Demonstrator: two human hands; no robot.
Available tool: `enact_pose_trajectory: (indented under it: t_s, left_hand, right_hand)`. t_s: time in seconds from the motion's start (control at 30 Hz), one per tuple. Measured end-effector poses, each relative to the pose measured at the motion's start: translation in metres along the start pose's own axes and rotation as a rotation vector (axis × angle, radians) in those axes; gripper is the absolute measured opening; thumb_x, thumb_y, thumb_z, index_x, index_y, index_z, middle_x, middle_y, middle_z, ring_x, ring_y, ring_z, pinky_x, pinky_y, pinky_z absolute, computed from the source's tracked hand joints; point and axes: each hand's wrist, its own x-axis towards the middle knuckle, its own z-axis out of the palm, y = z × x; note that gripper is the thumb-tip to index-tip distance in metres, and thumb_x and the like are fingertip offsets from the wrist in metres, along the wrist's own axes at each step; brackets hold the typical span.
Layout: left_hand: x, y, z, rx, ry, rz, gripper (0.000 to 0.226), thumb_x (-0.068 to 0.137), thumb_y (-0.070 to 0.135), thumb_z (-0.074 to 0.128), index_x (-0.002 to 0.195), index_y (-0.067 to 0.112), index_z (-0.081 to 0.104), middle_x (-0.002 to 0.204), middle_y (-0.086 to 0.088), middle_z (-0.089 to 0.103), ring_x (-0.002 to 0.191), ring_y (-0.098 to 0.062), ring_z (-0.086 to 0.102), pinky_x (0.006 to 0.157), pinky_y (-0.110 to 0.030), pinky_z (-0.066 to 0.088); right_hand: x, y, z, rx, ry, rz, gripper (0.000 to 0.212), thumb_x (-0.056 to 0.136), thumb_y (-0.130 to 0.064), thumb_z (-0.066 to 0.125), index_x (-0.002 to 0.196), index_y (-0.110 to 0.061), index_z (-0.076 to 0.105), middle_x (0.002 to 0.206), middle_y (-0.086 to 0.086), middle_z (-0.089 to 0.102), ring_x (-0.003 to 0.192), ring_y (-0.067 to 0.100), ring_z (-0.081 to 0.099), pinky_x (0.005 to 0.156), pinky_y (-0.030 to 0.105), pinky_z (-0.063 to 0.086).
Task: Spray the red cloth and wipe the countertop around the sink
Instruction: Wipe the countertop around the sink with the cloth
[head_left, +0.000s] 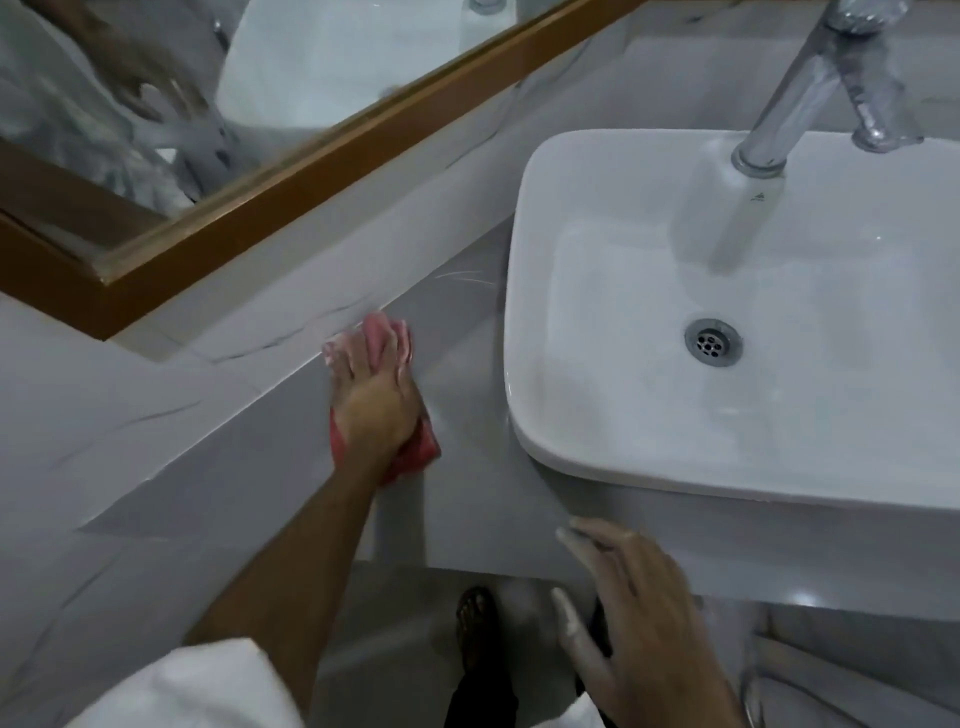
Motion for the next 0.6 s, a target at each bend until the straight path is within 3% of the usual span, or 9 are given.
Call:
enact_pose_trajectory:
  t_s: [0.1, 0.2, 0.3, 0.37, 0.47, 0.6]
  left_hand:
    - [-0.029, 0.027, 0.004, -0.015, 0.006, 0.152, 0.056, 0.098, 0.031, 0.017, 0.153, 0.023, 0.006, 0.162, -0.013, 0.007, 0.148, -0.036, 0.006, 0.12, -0.054, 0.008]
    - [-0.065, 0.028, 0.001, -0.333, -0.059, 0.281, 0.057, 0.098, 0.034, 0.02, 0.153, 0.019, 0.01, 0.162, -0.01, 0.005, 0.15, -0.027, -0.002, 0.122, -0.045, -0.004]
    - [-0.086, 0.009, -0.011, -0.708, -0.014, -0.004, 0.054, 0.1, 0.036, 0.028, 0.151, 0.019, 0.021, 0.159, -0.007, 0.025, 0.147, -0.022, 0.019, 0.121, -0.043, 0.014]
    - [-0.089, -0.002, -0.019, -0.614, 0.062, -0.255, 0.049, 0.097, 0.029, 0.042, 0.143, 0.012, 0.038, 0.142, -0.016, 0.048, 0.131, -0.033, 0.042, 0.109, -0.045, 0.031]
    - [-0.077, 0.004, -0.027, -0.571, -0.081, -0.316, 0.032, 0.09, 0.028, 0.051, 0.108, 0.003, 0.061, 0.109, -0.02, 0.065, 0.105, -0.037, 0.06, 0.093, -0.042, 0.047]
    - [-0.057, 0.015, -0.033, -0.713, -0.274, -0.462, 0.04, 0.084, 0.032, 0.061, 0.106, -0.001, 0.064, 0.105, -0.02, 0.07, 0.098, -0.036, 0.066, 0.087, -0.046, 0.054]
  right_hand:
    - [-0.003, -0.006, 0.021, 0.195, -0.081, 0.309, 0.041, 0.084, -0.026, 0.066, 0.12, -0.01, 0.06, 0.113, 0.004, 0.061, 0.107, 0.018, 0.055, 0.092, 0.031, 0.044]
    - [0.006, -0.013, 0.046, 0.291, -0.172, 0.524, 0.049, 0.086, -0.031, 0.067, 0.128, -0.011, 0.051, 0.12, 0.005, 0.055, 0.114, 0.021, 0.054, 0.098, 0.038, 0.046]
    - [0.023, -0.021, 0.067, 0.323, -0.231, 0.607, 0.057, 0.086, -0.039, 0.064, 0.132, -0.011, 0.045, 0.126, 0.006, 0.052, 0.116, 0.019, 0.051, 0.101, 0.035, 0.044]
    - [0.039, -0.029, 0.08, 0.321, -0.209, 0.617, 0.057, 0.085, -0.041, 0.064, 0.13, -0.009, 0.047, 0.124, 0.008, 0.054, 0.114, 0.02, 0.052, 0.099, 0.035, 0.045]
    - [0.062, -0.046, 0.098, 0.219, -0.197, 0.656, 0.056, 0.083, -0.045, 0.065, 0.122, -0.008, 0.05, 0.119, 0.009, 0.058, 0.111, 0.023, 0.054, 0.095, 0.034, 0.046]
    - [0.074, -0.063, 0.109, 0.208, -0.233, 0.78, 0.051, 0.08, -0.04, 0.069, 0.112, -0.005, 0.051, 0.113, 0.013, 0.063, 0.103, 0.027, 0.06, 0.087, 0.033, 0.05]
